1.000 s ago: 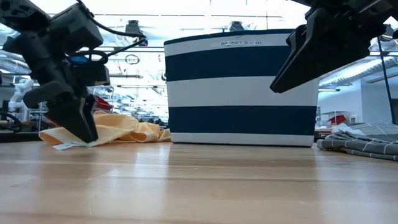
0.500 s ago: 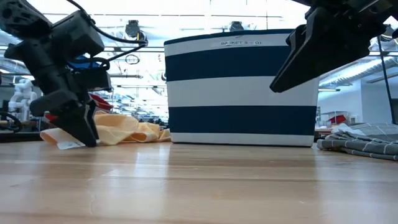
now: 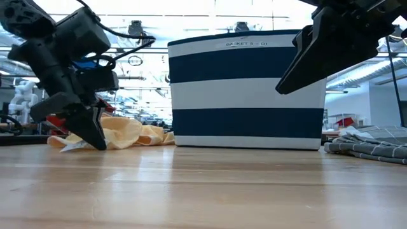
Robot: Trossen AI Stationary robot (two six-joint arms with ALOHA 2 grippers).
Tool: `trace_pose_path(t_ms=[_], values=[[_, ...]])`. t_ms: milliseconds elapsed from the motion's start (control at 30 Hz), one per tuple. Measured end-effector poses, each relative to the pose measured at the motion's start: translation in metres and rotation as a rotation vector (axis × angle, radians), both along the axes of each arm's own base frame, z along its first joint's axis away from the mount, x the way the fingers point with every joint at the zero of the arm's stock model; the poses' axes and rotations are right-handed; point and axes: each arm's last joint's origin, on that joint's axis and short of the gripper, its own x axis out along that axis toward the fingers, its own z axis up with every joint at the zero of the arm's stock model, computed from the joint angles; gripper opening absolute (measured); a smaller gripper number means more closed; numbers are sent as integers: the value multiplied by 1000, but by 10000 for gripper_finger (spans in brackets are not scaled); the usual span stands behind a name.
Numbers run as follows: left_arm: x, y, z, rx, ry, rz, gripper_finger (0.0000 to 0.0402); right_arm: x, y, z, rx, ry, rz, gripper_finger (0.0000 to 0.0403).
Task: Fold towel
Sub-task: Fold the orange patterned towel
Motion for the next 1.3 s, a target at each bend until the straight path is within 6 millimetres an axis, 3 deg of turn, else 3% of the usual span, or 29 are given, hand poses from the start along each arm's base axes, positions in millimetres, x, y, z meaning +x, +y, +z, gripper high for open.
trace_pose_path(t_ms=[167,367,633,800,1100,1300], values=[[16,-24,30,-97,-30,-154,5,1,0,1,-75,-13,36,130],[29,-61,81,-110,-36,-301,4,12,-4,7,-151,-59,108,130],[26,-102,147,-140,-74,-438,4,32,-15,15,-202,-144,187,130],[18,-125,178,-189,-131,-518,4,51,-19,8,-206,-209,271,130],[5,-145,193,-230,-160,-537,4,88,-42,-25,-94,-291,364,130],[5,-141,192,-165,-168,-493,3,103,-36,-52,32,-412,505,130]])
